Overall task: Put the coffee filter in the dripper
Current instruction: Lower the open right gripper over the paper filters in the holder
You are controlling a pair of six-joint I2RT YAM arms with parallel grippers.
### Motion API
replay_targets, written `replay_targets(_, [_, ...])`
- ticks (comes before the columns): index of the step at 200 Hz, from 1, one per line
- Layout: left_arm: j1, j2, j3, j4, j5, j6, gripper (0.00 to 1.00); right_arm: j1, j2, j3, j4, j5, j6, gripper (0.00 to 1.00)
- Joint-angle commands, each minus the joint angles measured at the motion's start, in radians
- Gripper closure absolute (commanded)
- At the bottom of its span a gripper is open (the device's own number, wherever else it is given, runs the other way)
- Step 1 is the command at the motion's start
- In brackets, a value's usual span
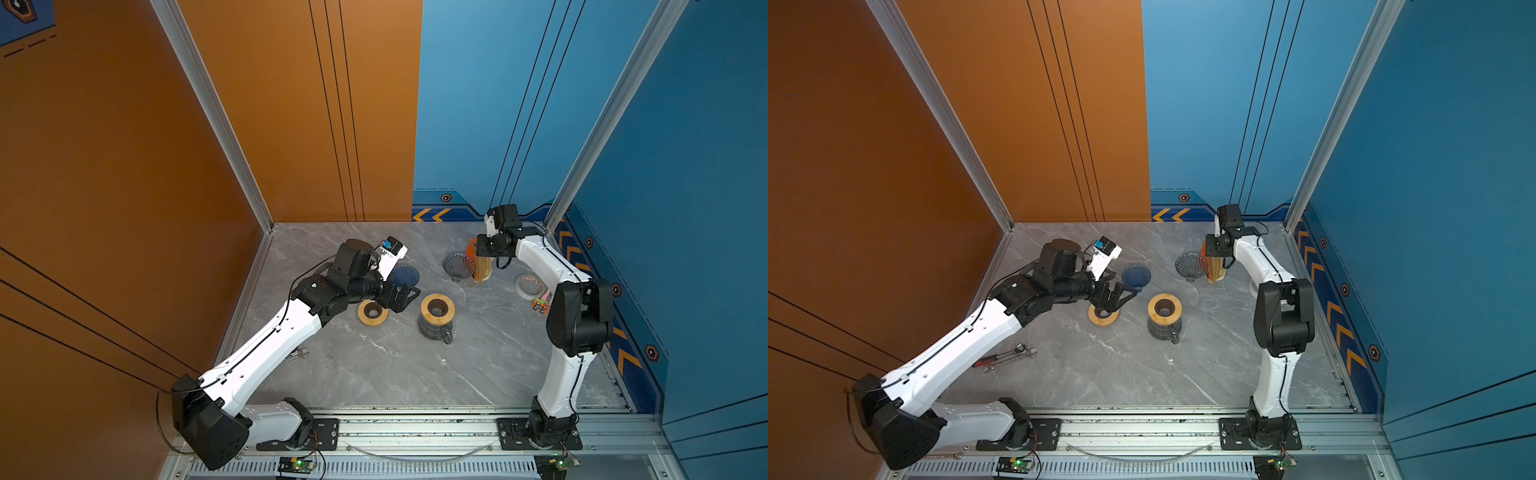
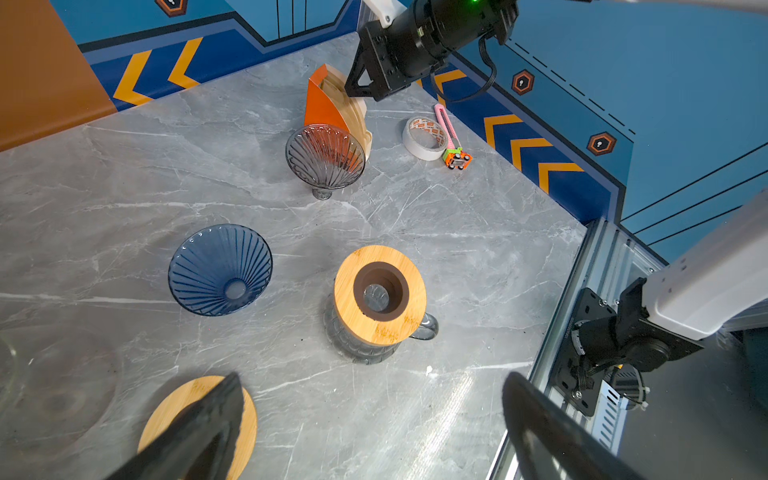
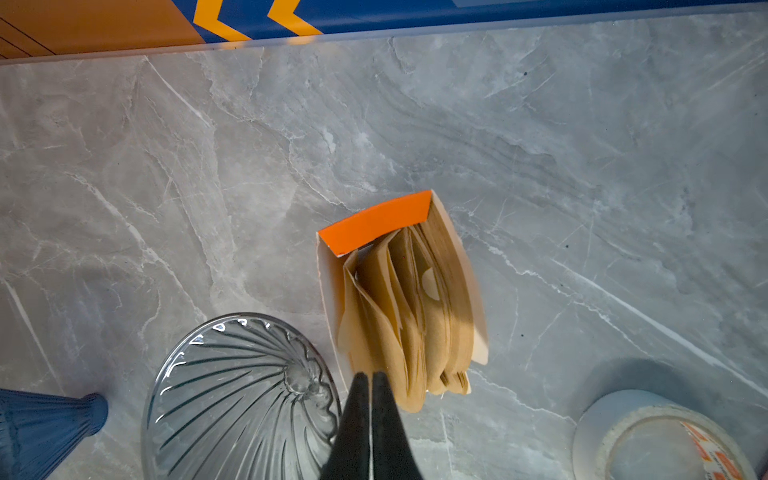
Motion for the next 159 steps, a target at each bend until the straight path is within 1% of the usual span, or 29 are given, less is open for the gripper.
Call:
replay_targets(1, [-0.008, 0.006, 0.002, -0.014, -0.002, 0.022, 0.02, -0.005, 0.024, 0.056, -0.066, 0.0, -0.067, 0.96])
replay_targets(39, [-0.01, 0.008, 0.003, -0.014, -0.002, 0.027, 0.02, 0.0, 0.061, 0.095, -0.082, 0.008, -0.086, 0.94])
replay_targets(88, [-0.01, 0.002, 0.002, -0.014, -0.002, 0.029, 0.02, 0.011, 0.101, 0.123, -0.089, 0.05, -0.103, 0.91])
replay_targets(98, [-0.009, 0.0, 0.003, -0.014, -0.002, 0.029, 0.02, 0.013, 0.106, 0.153, -0.093, 0.057, -0.107, 0.91])
replay_targets(119, [-0.01, 0.0, 0.003, -0.014, 0.002, 0.028, 0.02, 0.015, 0.106, 0.166, -0.1, 0.063, -0.116, 0.9])
replay_targets(124, [-0.01, 0.002, 0.002, -0.014, 0.002, 0.03, 0.02, 0.017, 0.134, 0.169, -0.102, 0.065, -0.119, 0.9])
replay_targets(159, [-0.01, 0.003, 0.002, -0.016, 0.0, 0.031, 0.02, 0.028, 0.152, 0.19, -0.11, 0.073, -0.131, 0.9])
